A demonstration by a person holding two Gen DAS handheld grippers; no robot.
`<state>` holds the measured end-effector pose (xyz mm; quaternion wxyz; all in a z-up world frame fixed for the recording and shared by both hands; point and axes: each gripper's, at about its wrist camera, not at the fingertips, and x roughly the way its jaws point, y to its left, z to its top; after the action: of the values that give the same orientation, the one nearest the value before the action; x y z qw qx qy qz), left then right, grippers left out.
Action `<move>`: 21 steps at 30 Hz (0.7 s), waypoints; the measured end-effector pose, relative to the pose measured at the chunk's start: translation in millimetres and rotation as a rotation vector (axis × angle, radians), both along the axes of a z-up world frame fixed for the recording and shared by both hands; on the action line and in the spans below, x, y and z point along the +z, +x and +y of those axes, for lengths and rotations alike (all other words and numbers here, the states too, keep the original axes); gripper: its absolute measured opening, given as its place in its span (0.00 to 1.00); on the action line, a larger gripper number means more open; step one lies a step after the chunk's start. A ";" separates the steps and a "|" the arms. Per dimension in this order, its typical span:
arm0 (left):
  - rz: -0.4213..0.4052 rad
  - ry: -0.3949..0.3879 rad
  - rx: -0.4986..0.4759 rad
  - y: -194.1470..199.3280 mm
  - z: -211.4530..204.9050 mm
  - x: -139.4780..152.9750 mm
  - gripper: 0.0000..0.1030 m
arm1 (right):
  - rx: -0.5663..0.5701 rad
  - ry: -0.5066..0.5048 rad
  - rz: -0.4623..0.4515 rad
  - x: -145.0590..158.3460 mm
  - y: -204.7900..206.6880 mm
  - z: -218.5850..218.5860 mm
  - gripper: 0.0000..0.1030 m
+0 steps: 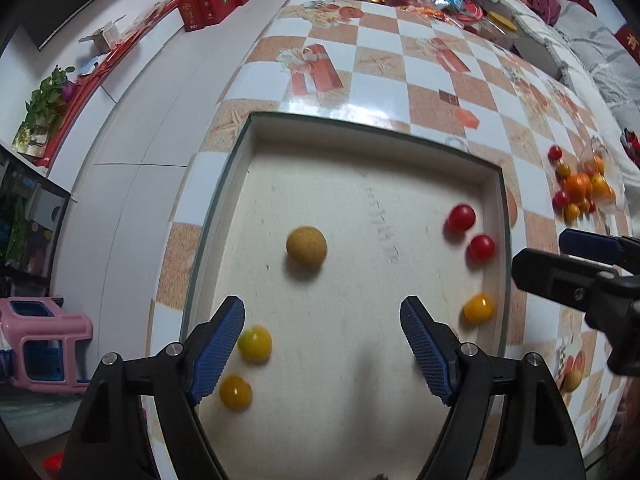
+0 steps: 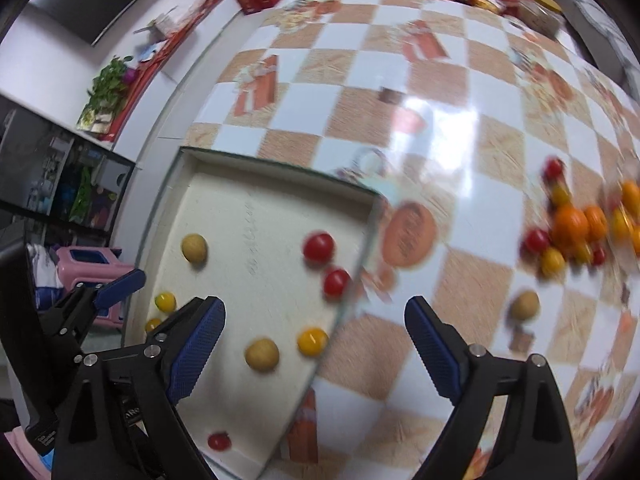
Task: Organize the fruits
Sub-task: 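Move both open tools back toward the brown fruits on the table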
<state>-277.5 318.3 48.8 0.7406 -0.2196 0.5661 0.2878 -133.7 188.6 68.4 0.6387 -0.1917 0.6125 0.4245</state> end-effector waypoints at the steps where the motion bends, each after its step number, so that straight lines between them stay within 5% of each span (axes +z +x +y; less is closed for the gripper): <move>1: 0.010 -0.001 -0.013 -1.7 -7.4 0.9 0.79 | -0.015 -0.009 0.003 -0.5 0.7 -8.9 0.90; 21: 0.080 -0.043 -0.223 4.1 -116.7 15.1 0.79 | -0.333 -0.182 0.045 -23.8 28.6 -218.0 0.91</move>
<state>-273.4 201.7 63.9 0.7400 -0.1595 0.6220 0.2002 -105.1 -29.4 44.6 0.6663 -0.1352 0.6856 0.2601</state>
